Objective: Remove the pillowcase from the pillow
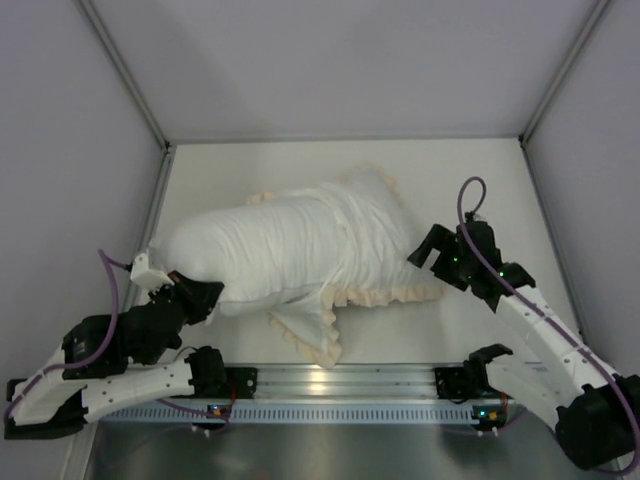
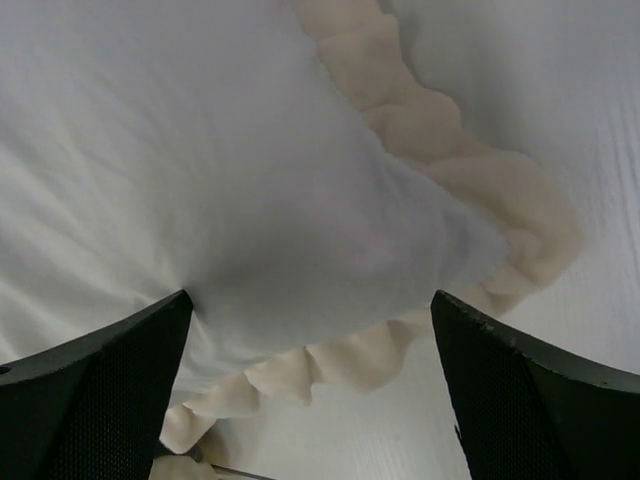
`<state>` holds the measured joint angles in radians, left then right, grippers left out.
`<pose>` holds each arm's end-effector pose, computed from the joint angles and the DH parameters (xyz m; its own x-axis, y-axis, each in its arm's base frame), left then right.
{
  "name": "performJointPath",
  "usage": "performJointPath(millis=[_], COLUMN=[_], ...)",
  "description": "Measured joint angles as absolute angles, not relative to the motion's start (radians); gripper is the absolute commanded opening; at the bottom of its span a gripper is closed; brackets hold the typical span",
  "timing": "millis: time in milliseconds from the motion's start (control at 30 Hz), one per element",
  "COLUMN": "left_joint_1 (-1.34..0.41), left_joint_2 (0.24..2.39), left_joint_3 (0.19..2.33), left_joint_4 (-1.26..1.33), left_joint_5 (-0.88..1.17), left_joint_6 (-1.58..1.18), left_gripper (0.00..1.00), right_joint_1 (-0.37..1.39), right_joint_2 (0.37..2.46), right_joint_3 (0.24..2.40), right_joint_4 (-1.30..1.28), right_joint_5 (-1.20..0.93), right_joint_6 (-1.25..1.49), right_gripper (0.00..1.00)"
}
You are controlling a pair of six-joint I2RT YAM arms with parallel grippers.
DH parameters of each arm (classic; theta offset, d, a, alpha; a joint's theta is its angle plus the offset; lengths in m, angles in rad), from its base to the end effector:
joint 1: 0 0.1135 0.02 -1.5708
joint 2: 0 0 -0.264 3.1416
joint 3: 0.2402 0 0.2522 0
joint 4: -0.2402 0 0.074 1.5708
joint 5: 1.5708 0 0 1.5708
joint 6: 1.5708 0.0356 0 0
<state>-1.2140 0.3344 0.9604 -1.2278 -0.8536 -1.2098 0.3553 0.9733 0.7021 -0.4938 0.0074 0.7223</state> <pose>0.0301 -0.0040 0.3371 -0.4430 -0.5720 -0.6903 -0.0441 0.7830 -0.6205 0.1901 0.0702 0.2480 -0.7138 0.4403 -0.5446 0.1720 0.8641 0.4731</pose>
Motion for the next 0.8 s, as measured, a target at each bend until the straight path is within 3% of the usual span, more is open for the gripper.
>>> performJointPath(millis=[200,467,667,800], left_joint_1=[-1.216,-1.216,-1.217,-1.217], left_joint_2=[0.334,0.334,0.334,0.334], left_joint_3=[0.966,0.998,1.006,1.006], left_joint_4=[-1.234,-1.245,-1.249,-1.25], left_joint_5=[-0.854,-0.854,-0.853,-0.852], left_joint_6=[-1.208,-1.201,-1.202,-1.202], left_gripper=[0.0,0.0,0.0,0.0], right_joint_1=[0.15,-0.146,-0.234,-0.241], right_joint_2=[0.79,0.81,0.851,0.902], right_joint_3=[0.541,0.394,0.325,0.276], right_joint_4=[-0.515,-0.504,-0.427,-0.269], right_joint_5=[-0.044,-0.221,-0.363,-0.472], right_joint_6=[0.805,0.833,0.841,0.871], right_gripper=[0.96,0.96,0.93,0.82])
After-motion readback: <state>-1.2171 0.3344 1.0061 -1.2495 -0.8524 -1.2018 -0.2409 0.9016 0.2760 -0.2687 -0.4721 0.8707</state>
